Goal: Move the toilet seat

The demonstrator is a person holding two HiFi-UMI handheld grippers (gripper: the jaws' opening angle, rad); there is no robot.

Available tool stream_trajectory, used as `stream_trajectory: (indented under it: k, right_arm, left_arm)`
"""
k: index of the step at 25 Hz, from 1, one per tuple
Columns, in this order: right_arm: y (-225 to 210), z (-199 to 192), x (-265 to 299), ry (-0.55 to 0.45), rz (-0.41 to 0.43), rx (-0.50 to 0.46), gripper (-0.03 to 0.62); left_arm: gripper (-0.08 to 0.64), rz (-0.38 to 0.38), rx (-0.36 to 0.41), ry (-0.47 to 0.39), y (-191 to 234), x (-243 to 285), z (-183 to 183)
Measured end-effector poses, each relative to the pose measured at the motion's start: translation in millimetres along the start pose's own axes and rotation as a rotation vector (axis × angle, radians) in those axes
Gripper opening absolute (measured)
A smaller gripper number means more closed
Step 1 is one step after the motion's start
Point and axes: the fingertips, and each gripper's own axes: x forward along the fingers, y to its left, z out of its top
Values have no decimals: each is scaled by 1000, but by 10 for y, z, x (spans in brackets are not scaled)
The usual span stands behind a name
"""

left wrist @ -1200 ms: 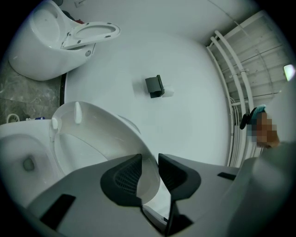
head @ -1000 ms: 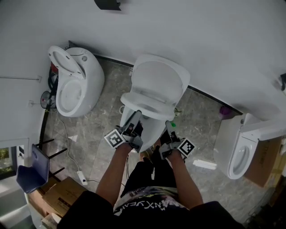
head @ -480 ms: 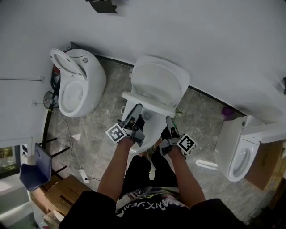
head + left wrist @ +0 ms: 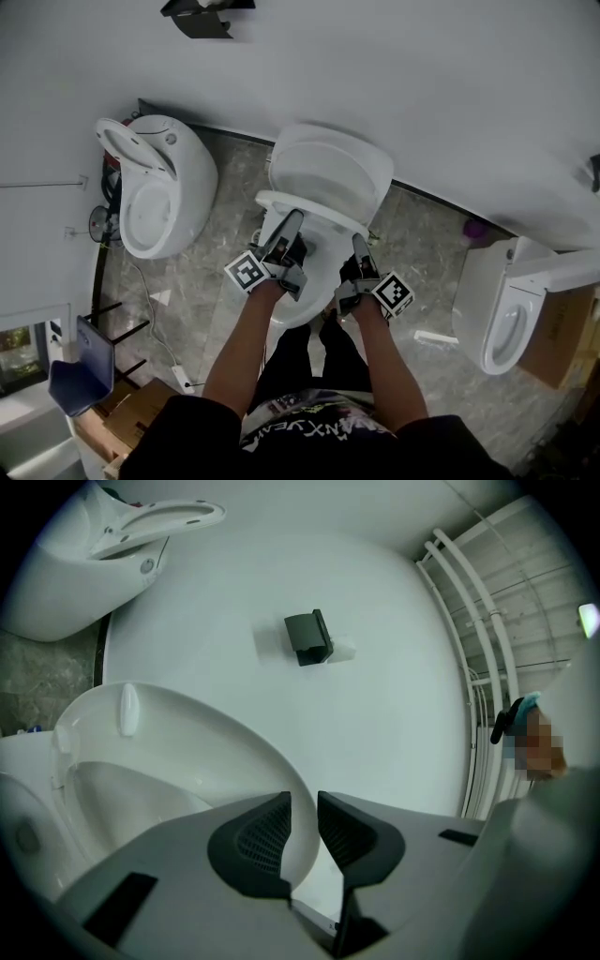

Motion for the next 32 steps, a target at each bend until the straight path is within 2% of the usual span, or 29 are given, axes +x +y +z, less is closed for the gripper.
stream_trajectory:
  k: [14,18,22,27,32]
  right_arm:
    - [36,428,506,-110,20,24,17]
    - [26,547,705,-120,-7,-7,15]
    - [27,617,947,-138,3,-1,12]
    - [-23,654,981,-145,-12,3,12]
    - [17,657,1000,-137,-8,-16,12]
  left_arm:
    - [91,29,-29,43,388,493,169]
    - [86,59,-18,63,562,627,205]
    - [80,77,-14,72,703,758,280]
    - [74,106,-28,64,781,795,315]
    - [67,105,4,76,789,821,356]
